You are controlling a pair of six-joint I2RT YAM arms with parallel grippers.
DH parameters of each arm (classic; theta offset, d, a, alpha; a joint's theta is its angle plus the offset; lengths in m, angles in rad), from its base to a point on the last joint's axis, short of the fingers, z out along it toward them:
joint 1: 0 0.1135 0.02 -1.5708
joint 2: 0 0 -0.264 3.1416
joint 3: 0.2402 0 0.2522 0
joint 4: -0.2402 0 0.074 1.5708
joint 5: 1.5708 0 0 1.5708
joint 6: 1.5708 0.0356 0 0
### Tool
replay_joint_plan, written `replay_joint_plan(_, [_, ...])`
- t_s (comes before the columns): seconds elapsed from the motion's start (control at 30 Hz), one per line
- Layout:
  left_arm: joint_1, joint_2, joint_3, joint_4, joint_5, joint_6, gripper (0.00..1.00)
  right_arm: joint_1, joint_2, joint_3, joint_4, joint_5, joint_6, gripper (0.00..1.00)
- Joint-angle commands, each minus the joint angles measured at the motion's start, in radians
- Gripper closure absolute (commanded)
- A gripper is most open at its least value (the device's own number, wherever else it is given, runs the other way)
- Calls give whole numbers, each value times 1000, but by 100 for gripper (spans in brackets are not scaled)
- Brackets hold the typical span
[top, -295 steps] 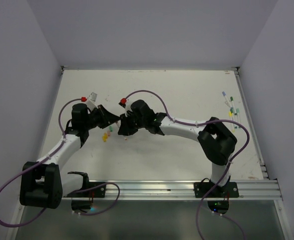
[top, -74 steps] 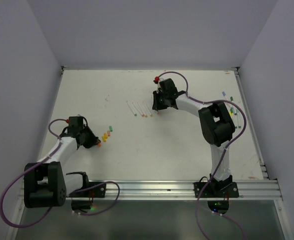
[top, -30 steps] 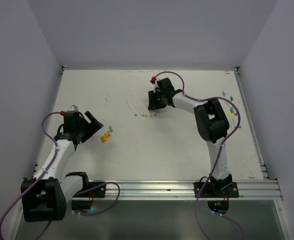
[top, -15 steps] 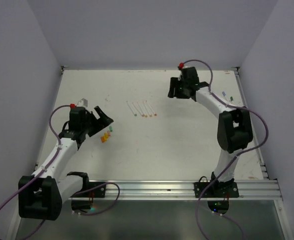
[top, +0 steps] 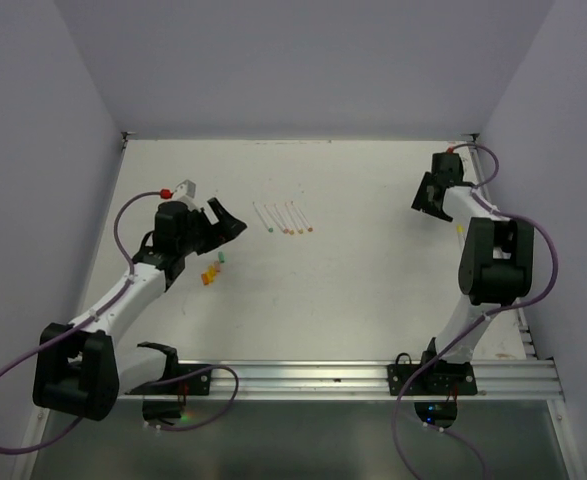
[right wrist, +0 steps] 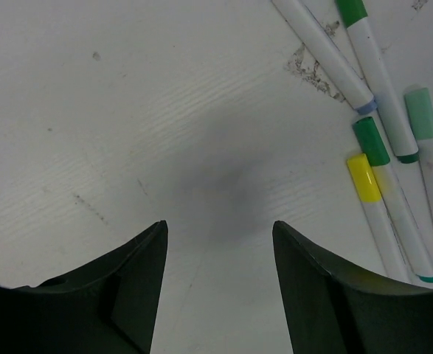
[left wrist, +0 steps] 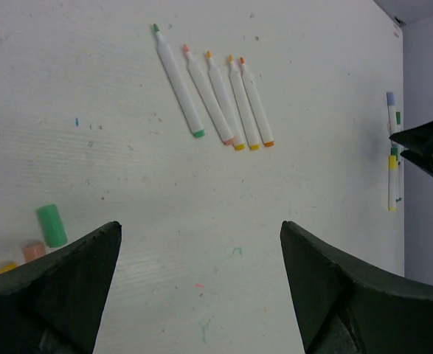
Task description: Open the pen caps
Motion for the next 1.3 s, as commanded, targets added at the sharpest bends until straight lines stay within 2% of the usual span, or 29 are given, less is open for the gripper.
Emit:
replay_joint_plan(0.0, [-32, 33, -3, 114, 32, 19, 9, -19, 66, 59, 104, 46, -59, 37])
replay_joint_plan(0.13, [-35, 52, -53, 169, 62, 7, 9, -28, 115, 78, 171, 104, -147, 32])
replay_joint_plan(0.27, [-41, 85, -85, 250, 94, -27, 9, -75, 151, 101, 202, 71, -207, 27])
replay_joint_plan(0.4, [-56, 99, -84, 261, 94, -27, 9, -109, 195, 153, 211, 16, -237, 23])
replay_joint_plan(0.63, [-69, 116, -99, 295, 97, -30, 9, -129, 213, 162, 251, -69, -354, 21])
replay_joint_plan(0.77, [-70, 130, -95, 310, 111, -35, 9, -153, 252, 197, 245, -187, -378, 21])
replay_joint_plan(1.27, [-72, 148, -92, 321, 123, -33, 9, -173, 342, 243, 198, -228, -411, 24])
